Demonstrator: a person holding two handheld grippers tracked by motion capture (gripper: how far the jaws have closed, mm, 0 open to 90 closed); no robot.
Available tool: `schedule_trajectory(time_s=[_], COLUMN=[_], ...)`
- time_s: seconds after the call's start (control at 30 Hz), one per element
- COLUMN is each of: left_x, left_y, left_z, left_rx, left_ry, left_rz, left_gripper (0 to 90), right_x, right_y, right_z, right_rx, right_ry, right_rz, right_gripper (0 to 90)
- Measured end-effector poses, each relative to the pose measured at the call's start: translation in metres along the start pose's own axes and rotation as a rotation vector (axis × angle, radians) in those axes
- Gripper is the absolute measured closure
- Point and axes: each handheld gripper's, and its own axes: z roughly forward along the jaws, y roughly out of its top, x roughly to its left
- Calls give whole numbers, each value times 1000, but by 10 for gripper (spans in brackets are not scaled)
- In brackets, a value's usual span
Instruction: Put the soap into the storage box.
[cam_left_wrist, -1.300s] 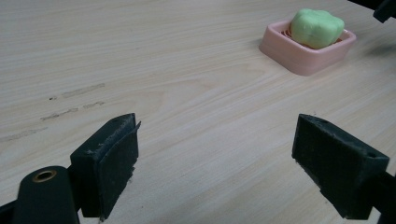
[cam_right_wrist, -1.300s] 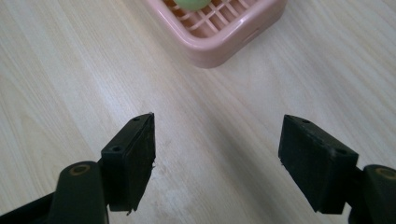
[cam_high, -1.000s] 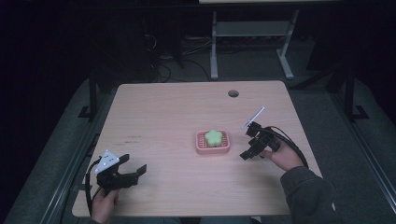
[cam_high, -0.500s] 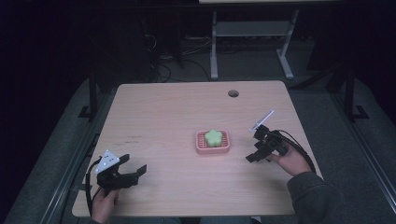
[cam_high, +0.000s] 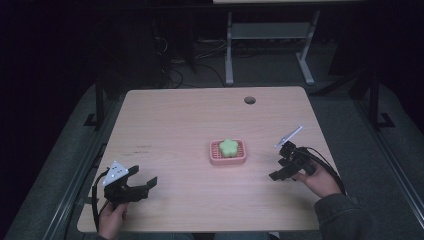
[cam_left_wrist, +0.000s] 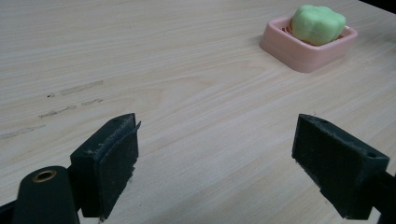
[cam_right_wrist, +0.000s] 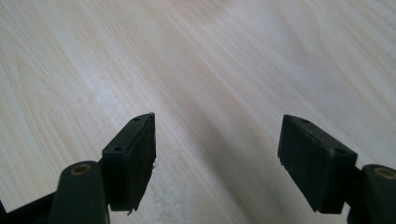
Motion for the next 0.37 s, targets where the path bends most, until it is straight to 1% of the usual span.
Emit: schedule_trajectory(time_s=[0.1, 0.27, 0.37], left_x=[0, -2, -2], left_y=[0, 1, 1], left_z=[0, 1, 2], left_rx=[1, 3, 10], left_ry=[-1, -1, 0], left_rz=[-1, 16, 21], left_gripper=[143, 142, 143], right_x=[2, 6, 10], right_y=[-6, -16, -23], right_z=[1, 1, 1], right_rx=[-4, -21, -37], right_ry=[-4, 2, -4], right_rz=[3, 6, 7], right_gripper=[274, 276, 276])
